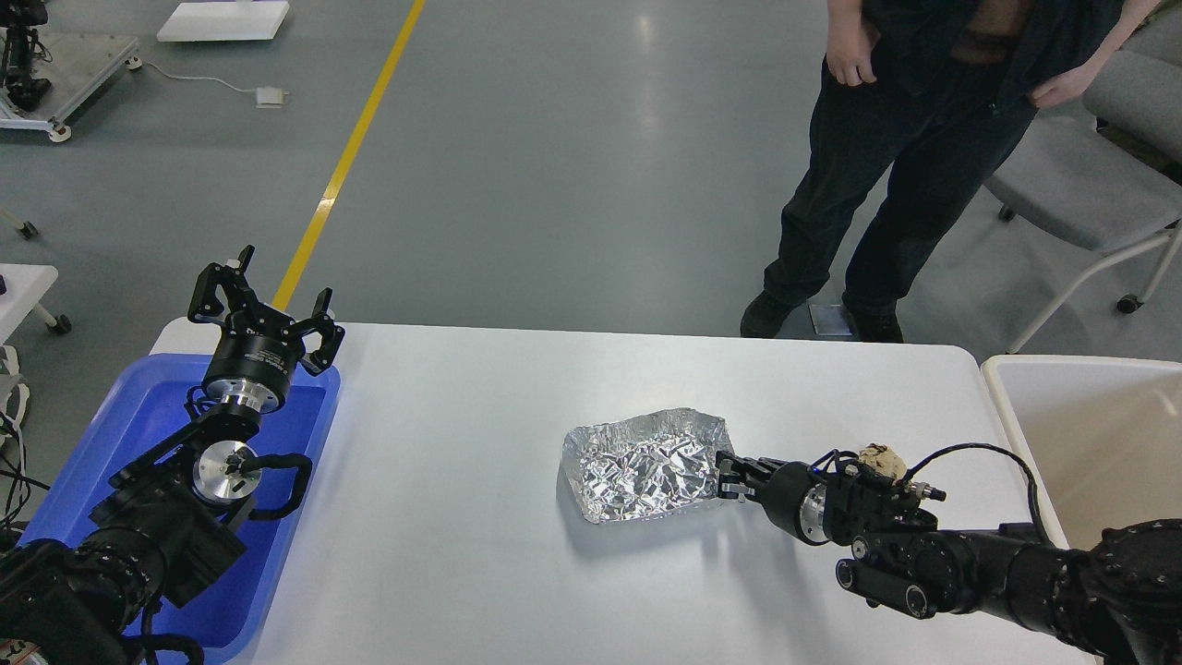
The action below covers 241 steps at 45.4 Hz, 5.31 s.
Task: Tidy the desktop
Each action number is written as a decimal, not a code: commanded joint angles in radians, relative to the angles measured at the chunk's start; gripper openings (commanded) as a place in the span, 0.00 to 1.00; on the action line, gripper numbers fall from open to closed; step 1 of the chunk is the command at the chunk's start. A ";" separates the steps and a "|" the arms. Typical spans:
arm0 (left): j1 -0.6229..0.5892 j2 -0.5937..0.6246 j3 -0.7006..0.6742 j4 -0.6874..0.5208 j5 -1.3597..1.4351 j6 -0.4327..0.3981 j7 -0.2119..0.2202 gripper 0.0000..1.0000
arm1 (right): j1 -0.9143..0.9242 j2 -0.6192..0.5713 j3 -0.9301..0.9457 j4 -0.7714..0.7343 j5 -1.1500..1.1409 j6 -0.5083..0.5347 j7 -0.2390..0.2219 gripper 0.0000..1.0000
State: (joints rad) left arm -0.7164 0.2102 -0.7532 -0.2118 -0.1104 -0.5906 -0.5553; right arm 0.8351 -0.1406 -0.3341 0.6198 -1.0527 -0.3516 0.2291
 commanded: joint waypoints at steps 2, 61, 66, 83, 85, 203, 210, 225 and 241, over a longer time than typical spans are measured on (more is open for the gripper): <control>0.000 0.000 0.000 0.000 0.000 0.000 0.000 1.00 | 0.012 -0.007 0.015 0.031 0.010 0.003 0.029 0.00; 0.000 0.000 0.000 0.000 0.000 -0.002 0.000 1.00 | 0.464 -0.835 0.326 0.666 0.303 0.588 -0.086 0.00; 0.000 0.000 0.000 0.000 0.000 -0.002 0.000 1.00 | 0.455 -0.838 0.320 0.585 0.297 0.576 -0.090 0.00; 0.000 0.000 0.000 0.000 0.000 0.000 0.000 1.00 | 0.277 -0.797 0.305 0.118 0.289 0.497 -0.074 0.00; 0.000 0.000 0.000 0.000 0.000 -0.002 0.000 1.00 | 0.248 -0.780 0.305 0.063 0.298 0.477 -0.074 0.00; 0.000 0.000 0.000 0.000 0.000 0.000 0.000 1.00 | -0.107 -0.286 0.437 -0.620 1.083 0.164 -0.366 1.00; 0.000 0.000 0.000 0.000 0.000 -0.002 0.000 1.00 | -0.016 -0.287 0.438 -0.620 1.086 0.163 -0.364 1.00; 0.000 0.000 0.000 0.000 0.000 0.000 0.000 1.00 | 0.165 -0.327 0.645 -0.424 1.106 0.171 -0.317 1.00; 0.000 0.000 0.002 0.000 0.000 0.000 0.000 1.00 | 0.188 -0.275 1.185 -0.180 1.204 0.350 -0.317 1.00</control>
State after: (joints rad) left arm -0.7164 0.2101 -0.7532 -0.2117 -0.1104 -0.5906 -0.5553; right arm 0.9925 -0.4601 0.5801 0.3238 0.0713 -0.1225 -0.0917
